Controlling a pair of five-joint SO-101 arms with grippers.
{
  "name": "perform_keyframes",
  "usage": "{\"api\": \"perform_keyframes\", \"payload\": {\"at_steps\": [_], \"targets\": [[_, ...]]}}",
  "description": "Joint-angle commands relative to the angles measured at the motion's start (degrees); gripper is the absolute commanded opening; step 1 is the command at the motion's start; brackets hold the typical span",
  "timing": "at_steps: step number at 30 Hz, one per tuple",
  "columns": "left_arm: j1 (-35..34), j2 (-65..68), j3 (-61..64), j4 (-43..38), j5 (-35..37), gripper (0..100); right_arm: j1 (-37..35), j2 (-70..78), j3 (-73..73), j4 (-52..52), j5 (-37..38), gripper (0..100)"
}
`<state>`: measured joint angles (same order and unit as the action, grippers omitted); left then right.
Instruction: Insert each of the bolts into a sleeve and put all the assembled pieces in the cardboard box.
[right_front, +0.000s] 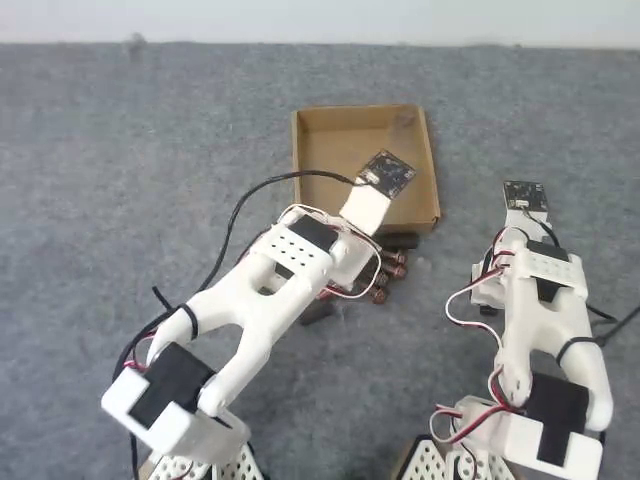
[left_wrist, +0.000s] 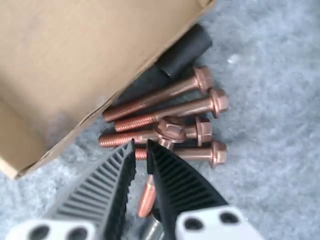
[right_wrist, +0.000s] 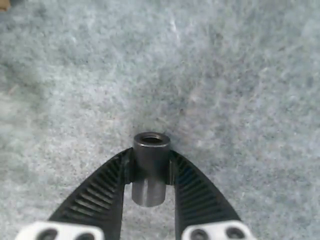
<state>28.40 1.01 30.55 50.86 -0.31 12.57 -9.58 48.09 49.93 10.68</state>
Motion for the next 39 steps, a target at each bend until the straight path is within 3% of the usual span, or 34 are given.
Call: {"api": "perform_keyframes", "payload": {"at_steps": [1, 6, 12, 17, 22, 27, 39], "targets": [[0.70, -1.05, -2.68, 1.49, -2.37, 7, -0.57, -2.15, -0.35, -0.75, 0.79, 0.6], [1.93, -1.05, -2.77, 5.71, -2.73, 19, -0.57, -2.15, -0.35, -0.75, 0.79, 0.6], [1.49, -0.44, -2.68, 5.54, -7.74, 19, -0.57, -2.15, -0.35, -0.75, 0.79, 0.6], [-2.20, -0.09, -2.24, 0.18, -10.20, 19, -0.57, -2.15, -0.35, -0.66, 0.79, 0.6], [-2.02, 6.33, -3.65, -1.14, -12.57, 19, -0.57, -2.15, -0.35, -0.57, 0.79, 0.6], [-1.67, 10.99, -9.89, 2.55, -11.87, 15, -0.57, -2.15, -0.26, -0.48, 0.79, 0.6], [-1.23, 12.75, -11.03, 2.81, -12.22, 4, -0.57, -2.15, -0.26, -0.48, 0.79, 0.6]]}}
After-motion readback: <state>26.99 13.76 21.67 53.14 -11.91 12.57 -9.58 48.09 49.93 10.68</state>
